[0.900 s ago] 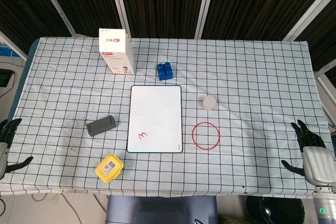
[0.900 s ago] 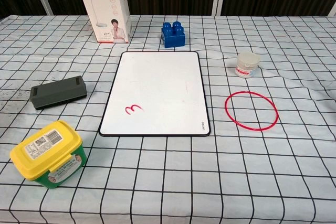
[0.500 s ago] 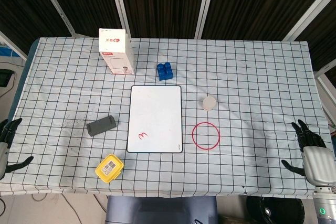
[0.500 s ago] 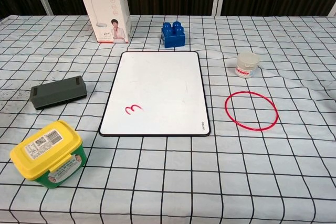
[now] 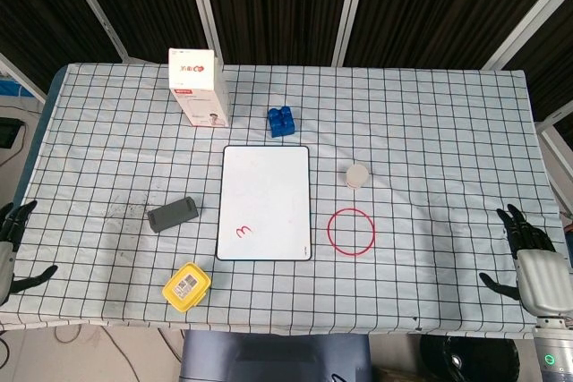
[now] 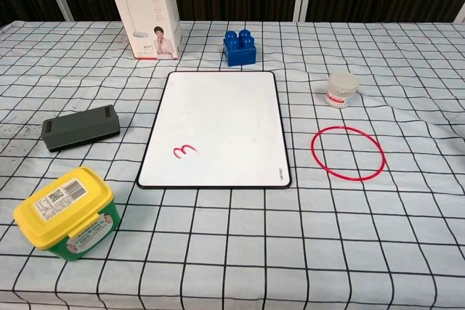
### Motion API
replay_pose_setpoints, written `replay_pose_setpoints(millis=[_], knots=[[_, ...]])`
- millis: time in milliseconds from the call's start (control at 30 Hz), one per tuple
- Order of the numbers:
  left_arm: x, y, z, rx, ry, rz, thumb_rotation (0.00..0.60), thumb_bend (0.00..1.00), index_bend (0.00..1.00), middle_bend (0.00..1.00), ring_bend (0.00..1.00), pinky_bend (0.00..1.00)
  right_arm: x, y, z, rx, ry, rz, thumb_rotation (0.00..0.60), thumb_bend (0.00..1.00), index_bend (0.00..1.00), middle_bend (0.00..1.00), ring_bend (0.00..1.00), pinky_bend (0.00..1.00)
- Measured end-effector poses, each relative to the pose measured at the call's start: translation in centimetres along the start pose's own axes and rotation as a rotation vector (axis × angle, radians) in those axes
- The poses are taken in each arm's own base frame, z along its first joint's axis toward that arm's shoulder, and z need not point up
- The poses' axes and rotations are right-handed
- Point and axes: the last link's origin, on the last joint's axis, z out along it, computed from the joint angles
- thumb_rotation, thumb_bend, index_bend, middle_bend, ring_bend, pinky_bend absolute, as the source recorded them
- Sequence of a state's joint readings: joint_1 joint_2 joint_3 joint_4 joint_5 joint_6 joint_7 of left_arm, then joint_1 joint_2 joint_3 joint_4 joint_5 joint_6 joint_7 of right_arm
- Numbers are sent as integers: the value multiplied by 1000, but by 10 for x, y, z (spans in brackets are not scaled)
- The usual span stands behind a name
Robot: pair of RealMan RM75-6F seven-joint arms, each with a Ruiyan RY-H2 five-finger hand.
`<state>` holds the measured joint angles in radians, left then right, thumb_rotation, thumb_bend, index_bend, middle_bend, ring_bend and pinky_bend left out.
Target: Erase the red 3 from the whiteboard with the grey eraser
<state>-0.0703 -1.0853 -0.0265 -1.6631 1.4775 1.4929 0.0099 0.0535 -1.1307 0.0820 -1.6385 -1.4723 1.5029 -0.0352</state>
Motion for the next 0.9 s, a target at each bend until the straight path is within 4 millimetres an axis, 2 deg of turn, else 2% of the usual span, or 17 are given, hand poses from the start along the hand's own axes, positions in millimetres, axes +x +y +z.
replay_pose_setpoints(millis=[167, 467, 900], knots=[[-5, 6, 4, -27, -48, -6, 600, 81, 0, 115, 0, 52, 0, 0, 0, -2, -4, 6, 600, 49, 0, 50, 175, 204], [-5, 35, 32, -48, -125, 50, 600, 88, 0, 118, 0, 54, -1, -1, 1, -1, -9, 8, 600, 49, 0, 50, 175, 204], [-10, 88, 111, -20, -317, 85, 600, 124, 26, 183, 0, 61, -2, -1, 1, -5, -15, 13, 600, 49, 0, 50, 175, 204]])
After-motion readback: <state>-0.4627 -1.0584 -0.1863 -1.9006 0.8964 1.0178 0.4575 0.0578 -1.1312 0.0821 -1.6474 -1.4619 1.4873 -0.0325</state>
